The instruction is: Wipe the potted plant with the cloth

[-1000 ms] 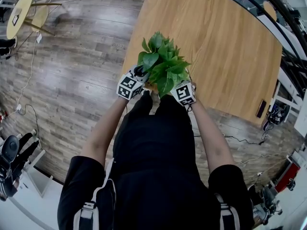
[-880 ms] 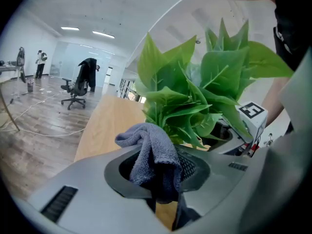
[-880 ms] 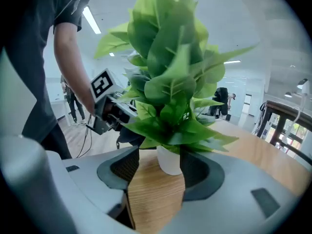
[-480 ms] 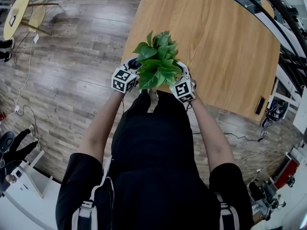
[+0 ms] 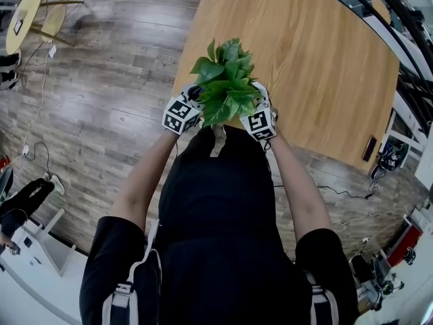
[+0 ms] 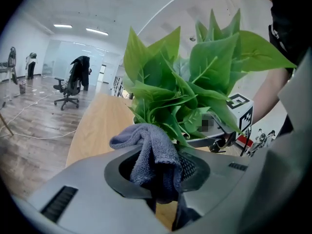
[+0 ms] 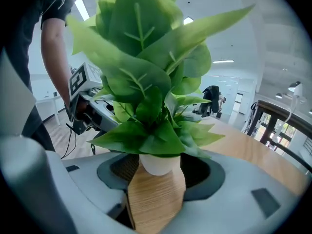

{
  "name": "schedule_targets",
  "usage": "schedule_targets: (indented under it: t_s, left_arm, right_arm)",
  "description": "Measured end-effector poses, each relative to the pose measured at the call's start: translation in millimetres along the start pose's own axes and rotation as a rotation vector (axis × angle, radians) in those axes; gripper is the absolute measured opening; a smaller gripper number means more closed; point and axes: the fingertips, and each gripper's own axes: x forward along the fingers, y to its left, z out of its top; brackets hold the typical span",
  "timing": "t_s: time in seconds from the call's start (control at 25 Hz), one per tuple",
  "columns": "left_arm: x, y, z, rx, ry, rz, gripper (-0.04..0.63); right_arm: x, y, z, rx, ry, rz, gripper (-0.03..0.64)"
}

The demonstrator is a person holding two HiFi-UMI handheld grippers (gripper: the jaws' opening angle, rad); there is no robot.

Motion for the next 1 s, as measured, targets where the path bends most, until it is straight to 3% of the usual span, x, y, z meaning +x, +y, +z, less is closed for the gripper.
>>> schedule_targets:
  t_s: [0.2,0.44,0.64,0.76,0.8,0.84,0.88,1.0]
  left_arm:
    - [0,-16,-7,-0.015,0.009,-0.039,0.126]
    - [-1,-13,-10,-0.023,-0.002,-0.017,0.126]
    - [-24,-26,-21,-0.065,-0.029,-0.018,0.126]
    - [-49,-51,-28,-0.062,-0.053,-0.072,0.126]
    - [-59,-63,-28,-0.046,-0.064,-0.103,0.126]
    - [-69,-77,-28,-0.031,-0.079,-0.132,0.126]
    - [-81,-91,-27,-0.024,-0.098,-0.150,0.126]
    - [-115,-125,-6,-0.043,-0.180,-0.132,0.126]
  right_arm:
    - [4,1,-1,0.015,0.009,-0.007,0.250]
    - [-6,8,-6,0.047,0.021,-0.053,0.250]
    - [-49,21,-15,0.198,0.014,-0.153,0.250]
    - [-83,36,0,0.293,-0.056,-0.184,0.244]
    - [-96,41,6,0.342,-0.092,-0.196,0.211]
    - [-109,46,11,0.408,-0.131,-0.205,0.091]
    - [-123,51,15,0.486,-0.168,-0.207,0.035]
    - [-156,67,33,0.663,-0.265,-0.189,0.026]
